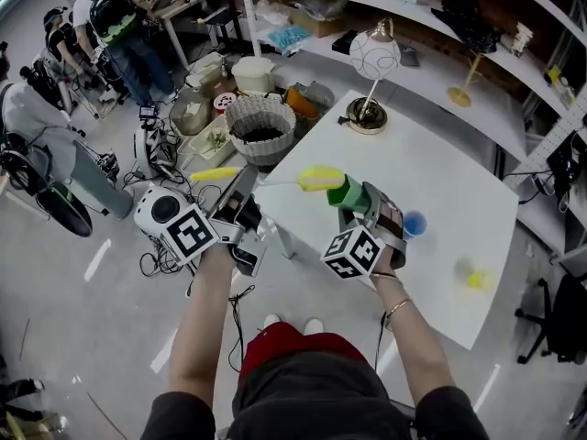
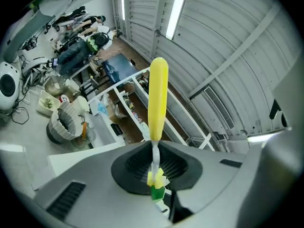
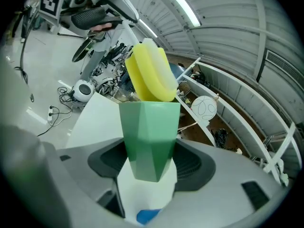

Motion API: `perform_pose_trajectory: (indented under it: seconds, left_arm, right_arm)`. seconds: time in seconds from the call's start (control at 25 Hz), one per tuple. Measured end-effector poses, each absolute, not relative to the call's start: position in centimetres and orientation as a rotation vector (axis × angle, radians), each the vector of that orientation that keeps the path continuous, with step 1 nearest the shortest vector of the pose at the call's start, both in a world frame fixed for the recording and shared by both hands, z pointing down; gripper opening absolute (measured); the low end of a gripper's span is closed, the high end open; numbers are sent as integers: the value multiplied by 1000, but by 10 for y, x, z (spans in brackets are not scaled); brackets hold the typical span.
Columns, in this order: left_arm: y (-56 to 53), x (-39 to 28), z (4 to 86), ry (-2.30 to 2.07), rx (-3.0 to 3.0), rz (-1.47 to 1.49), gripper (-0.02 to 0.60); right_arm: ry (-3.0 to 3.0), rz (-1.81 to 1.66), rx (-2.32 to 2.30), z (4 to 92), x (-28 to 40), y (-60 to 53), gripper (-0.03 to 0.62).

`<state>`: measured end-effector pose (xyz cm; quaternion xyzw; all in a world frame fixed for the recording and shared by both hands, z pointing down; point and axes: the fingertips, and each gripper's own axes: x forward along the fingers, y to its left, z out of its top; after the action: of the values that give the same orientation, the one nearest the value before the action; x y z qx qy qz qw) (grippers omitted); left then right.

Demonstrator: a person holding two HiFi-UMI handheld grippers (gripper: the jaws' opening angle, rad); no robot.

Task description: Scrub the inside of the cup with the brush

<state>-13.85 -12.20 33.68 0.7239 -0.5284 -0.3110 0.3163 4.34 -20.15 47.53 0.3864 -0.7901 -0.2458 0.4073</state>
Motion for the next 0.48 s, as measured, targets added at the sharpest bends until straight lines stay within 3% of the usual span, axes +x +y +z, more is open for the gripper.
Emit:
perform_pose_trajectory:
  seconds: [0.48]
  left_arm:
    - [-111, -153, 320, -1361, 1833, -988, 41]
  right_arm:
    - [-2129, -488, 1071, 463, 42, -206, 308]
